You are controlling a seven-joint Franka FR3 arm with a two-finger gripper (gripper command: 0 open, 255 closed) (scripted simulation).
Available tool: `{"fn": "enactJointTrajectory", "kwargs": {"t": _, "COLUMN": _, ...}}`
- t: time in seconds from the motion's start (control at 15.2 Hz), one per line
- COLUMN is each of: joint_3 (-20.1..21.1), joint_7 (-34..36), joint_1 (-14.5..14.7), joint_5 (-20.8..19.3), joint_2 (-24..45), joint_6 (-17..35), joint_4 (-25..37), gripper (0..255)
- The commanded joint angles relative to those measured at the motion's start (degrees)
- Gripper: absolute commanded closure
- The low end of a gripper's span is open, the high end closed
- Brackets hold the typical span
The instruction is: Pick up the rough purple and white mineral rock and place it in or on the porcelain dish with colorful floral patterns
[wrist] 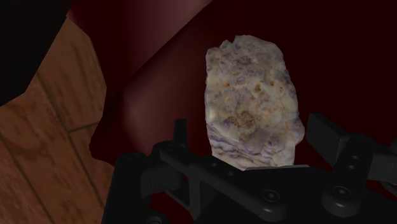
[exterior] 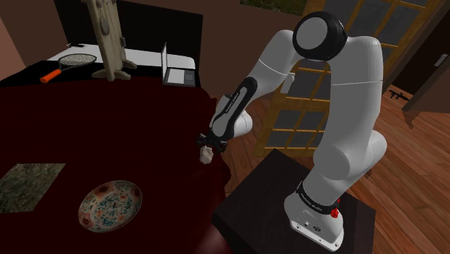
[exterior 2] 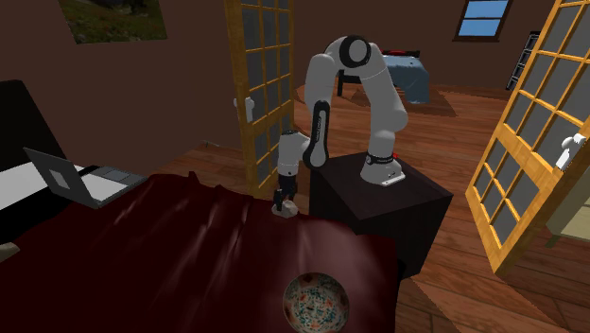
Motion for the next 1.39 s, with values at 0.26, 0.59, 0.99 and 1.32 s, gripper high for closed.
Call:
{"fn": "enactJointTrajectory", "kwargs": {"t": 0.26, "joint_3": 0.00, "joint_7": 0.00, "joint_1": -0.01, "joint_5": 0.00, "joint_2": 0.00, "joint_6": 0.00, "joint_4": 0.00, "gripper": 255}}
{"fn": "enactJointTrajectory", "kwargs": {"t": 0.59, "joint_3": 0.00, "joint_7": 0.00, "joint_1": -0.01, "joint_5": 0.00, "joint_2": 0.00, "joint_6": 0.00, "joint_4": 0.00, "gripper": 255}}
{"fn": "enactJointTrajectory", "kwargs": {"t": 0.99, "joint_3": 2.31, "joint_7": -0.01, "joint_1": -2.01, "joint_5": 0.88, "joint_2": -4.62, "joint_6": -3.25, "joint_4": -1.40, "gripper": 255}}
{"fn": "enactJointTrajectory", "kwargs": {"t": 1.32, "joint_3": 5.04, "joint_7": -0.46, "joint_1": -4.35, "joint_5": 2.37, "joint_2": -9.21, "joint_6": -6.80, "joint_4": -2.46, "gripper": 255}}
